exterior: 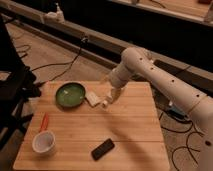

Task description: Drag the ceramic bowl in a circle

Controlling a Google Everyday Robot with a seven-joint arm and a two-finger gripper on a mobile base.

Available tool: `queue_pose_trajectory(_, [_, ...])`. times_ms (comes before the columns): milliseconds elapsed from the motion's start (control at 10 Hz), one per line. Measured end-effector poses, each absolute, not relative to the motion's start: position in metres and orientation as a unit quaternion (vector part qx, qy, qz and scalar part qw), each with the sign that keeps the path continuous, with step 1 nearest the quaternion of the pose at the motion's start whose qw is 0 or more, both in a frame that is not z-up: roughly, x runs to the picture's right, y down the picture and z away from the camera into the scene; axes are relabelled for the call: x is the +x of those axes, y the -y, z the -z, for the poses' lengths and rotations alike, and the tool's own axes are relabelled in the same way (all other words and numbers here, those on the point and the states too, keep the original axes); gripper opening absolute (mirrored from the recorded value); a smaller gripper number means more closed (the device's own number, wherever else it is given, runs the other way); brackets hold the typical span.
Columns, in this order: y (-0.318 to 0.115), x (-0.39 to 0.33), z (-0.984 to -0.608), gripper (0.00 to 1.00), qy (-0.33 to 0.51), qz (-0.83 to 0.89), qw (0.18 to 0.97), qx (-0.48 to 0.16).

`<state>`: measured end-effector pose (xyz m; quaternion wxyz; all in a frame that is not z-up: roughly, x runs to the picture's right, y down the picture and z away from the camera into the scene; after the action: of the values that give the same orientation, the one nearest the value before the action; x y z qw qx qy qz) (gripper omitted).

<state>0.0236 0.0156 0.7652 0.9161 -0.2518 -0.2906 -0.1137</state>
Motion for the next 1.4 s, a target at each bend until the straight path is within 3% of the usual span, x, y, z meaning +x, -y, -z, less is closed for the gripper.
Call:
queue_pose_trajectory(300, [-0.012,0.022,-0.777,0.74,0.283,0.115,0.92,-0.247])
queue_pose_trajectory(1400, [-0.048,-0.137,-0.861,0.74,0.348,0.222,0.868,-0.278])
